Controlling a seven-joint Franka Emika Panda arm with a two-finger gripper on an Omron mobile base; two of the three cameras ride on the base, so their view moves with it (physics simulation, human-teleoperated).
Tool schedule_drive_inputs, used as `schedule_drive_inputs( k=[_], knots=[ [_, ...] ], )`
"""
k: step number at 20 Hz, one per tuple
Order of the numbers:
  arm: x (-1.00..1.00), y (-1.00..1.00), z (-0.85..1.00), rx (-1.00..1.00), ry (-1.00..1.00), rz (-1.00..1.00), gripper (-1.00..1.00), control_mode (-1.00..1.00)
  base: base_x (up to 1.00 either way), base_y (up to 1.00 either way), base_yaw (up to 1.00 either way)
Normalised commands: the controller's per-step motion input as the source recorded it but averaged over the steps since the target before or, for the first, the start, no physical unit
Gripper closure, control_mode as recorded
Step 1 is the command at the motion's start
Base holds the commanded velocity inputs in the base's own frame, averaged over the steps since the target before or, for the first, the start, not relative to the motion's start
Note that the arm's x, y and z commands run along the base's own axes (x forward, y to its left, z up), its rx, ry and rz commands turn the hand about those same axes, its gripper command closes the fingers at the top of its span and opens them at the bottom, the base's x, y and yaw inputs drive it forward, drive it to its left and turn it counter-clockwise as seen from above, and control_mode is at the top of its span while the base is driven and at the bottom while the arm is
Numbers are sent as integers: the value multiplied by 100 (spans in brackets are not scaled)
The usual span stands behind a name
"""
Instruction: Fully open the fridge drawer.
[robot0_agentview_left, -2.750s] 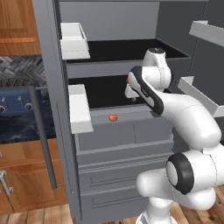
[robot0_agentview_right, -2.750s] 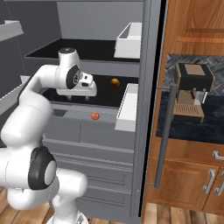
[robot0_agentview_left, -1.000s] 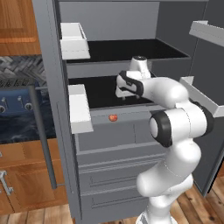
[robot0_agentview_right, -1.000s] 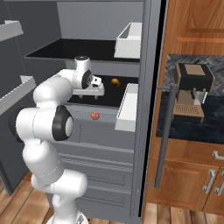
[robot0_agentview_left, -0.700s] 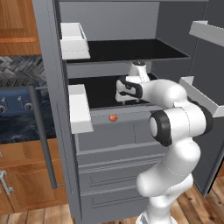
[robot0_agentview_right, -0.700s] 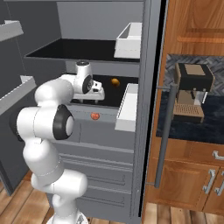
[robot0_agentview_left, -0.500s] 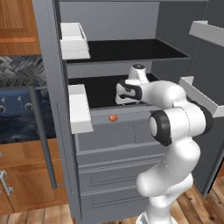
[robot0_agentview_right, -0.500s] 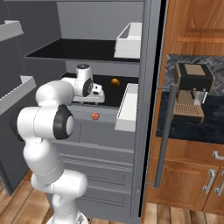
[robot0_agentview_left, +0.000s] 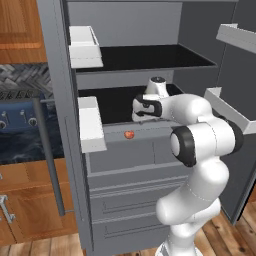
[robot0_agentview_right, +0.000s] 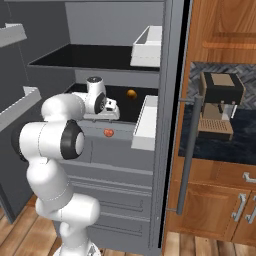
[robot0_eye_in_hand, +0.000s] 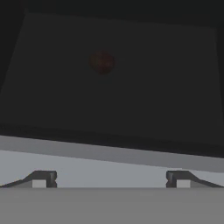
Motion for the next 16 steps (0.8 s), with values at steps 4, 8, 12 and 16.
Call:
schedule_drive_inputs(
  k=[4, 8, 12, 16],
  knots=[
    [-43, 0, -55, 0, 8, 0, -100, -100, 0, 0, 0],
    [-62, 0, -64, 0, 15, 0, -100, -100, 0, 0, 0],
    [-65, 0, -64, 0, 17, 0, -100, -100, 0, 0, 0],
    [-66, -1, -33, 0, 8, 0, -100, -100, 0, 0, 0]
  ],
)
